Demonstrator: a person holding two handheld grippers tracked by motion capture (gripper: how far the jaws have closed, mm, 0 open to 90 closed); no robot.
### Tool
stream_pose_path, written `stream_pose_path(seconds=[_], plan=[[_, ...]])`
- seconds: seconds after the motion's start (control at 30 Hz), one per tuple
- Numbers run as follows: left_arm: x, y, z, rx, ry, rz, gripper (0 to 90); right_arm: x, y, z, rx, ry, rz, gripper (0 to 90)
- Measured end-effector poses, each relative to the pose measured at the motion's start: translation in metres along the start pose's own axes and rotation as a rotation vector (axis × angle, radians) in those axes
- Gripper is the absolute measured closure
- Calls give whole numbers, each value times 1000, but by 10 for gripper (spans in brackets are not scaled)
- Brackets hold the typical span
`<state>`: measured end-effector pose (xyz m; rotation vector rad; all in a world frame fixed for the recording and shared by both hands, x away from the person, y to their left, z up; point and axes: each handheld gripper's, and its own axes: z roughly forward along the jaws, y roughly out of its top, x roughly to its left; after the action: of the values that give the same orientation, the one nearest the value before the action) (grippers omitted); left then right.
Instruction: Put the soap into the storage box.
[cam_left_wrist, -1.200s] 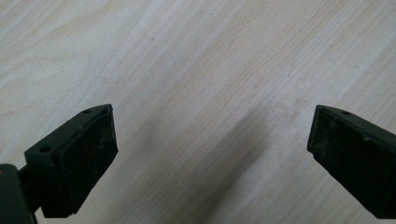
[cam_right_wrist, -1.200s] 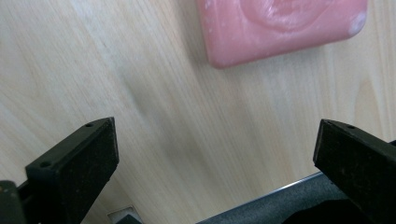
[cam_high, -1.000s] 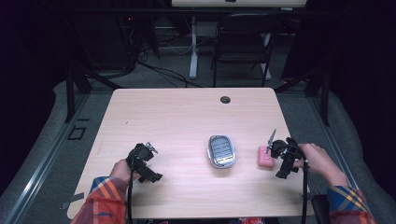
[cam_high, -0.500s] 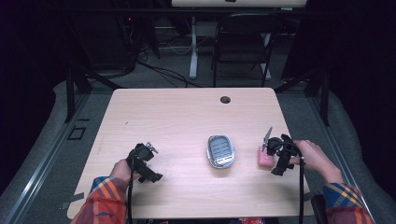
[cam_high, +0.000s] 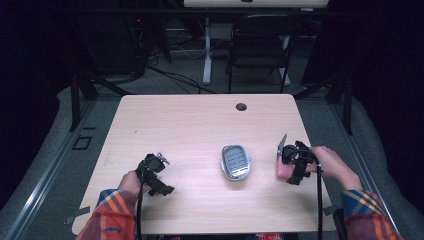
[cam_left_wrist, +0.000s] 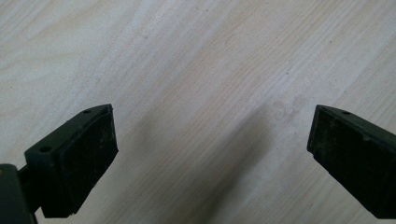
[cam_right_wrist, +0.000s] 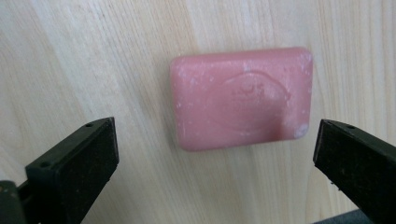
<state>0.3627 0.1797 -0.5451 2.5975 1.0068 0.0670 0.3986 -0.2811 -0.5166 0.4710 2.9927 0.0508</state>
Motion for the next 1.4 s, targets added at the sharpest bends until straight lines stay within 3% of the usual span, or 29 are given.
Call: stream_pose_path(seconds=[0.37,0.5,0.77,1.4], plan=[[0,0,0,0,-5,-5,15,-9,9,5,9,18,-29,0],[0,0,0,3,-6,-5,15,-10,13,8,20,14,-61,0],[0,-1,0,0,-5,-7,15,-17,16,13,32,24,-54,0],[0,-1,0,6,-7,-6,16,-17,17,28,55,54,-54,38]])
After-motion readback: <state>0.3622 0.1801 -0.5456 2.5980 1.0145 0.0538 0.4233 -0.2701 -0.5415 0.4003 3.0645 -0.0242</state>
